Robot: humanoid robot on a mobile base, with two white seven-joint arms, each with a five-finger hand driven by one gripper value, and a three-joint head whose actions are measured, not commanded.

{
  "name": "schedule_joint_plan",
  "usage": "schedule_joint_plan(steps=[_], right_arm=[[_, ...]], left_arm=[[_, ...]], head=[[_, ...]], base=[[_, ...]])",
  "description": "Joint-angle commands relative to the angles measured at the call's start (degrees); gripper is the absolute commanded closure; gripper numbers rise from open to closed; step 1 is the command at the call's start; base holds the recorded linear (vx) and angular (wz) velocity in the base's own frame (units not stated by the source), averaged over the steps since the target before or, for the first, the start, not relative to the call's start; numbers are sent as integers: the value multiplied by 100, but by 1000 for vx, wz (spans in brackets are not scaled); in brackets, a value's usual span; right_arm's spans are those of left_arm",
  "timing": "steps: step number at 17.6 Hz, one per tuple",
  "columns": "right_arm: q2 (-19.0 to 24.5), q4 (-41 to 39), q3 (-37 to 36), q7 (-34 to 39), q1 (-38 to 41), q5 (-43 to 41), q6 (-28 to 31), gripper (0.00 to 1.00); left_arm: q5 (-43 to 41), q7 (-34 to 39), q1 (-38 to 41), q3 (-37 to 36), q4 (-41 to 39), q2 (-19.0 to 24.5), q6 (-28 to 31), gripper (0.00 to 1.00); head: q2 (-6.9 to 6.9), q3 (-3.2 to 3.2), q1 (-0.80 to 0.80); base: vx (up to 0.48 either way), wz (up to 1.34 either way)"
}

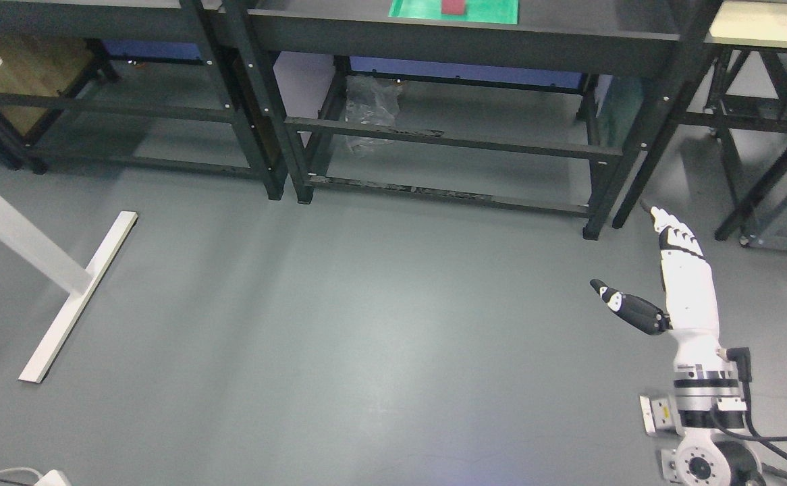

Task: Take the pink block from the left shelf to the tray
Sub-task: 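Drive toward the black shelf holding the green tray, right hand raised, then reach the right hand over the green tray toward the pink cube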

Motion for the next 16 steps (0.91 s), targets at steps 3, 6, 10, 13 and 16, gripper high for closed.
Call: schedule_joint_plan(steps=[3,6,10,13,16], right_arm=[[335,-121,143,-197,-2,1903,179,0],[335,-113,196,-144,-28,1823,320,0],[335,-95,196,-144,-28,1806,620,0],[335,-95,187,-118,-46,1509,646,0],[335,-86,205,-100,-37,876,821,0]], left_arm=[[-9,3,52,0,0,100,-3,0],[-9,3,52,0,0,100,-3,0],[-9,3,52,0,0,100,-3,0],[-9,3,52,0,0,100,-3,0],[-9,3,52,0,0,100,-3,0]], head=[[0,0,0],[0,0,0],[0,0,0],[0,0,0],[0,0,0]], base=[[115,449],[138,358],[174,137],[225,-8],[249,-101]])
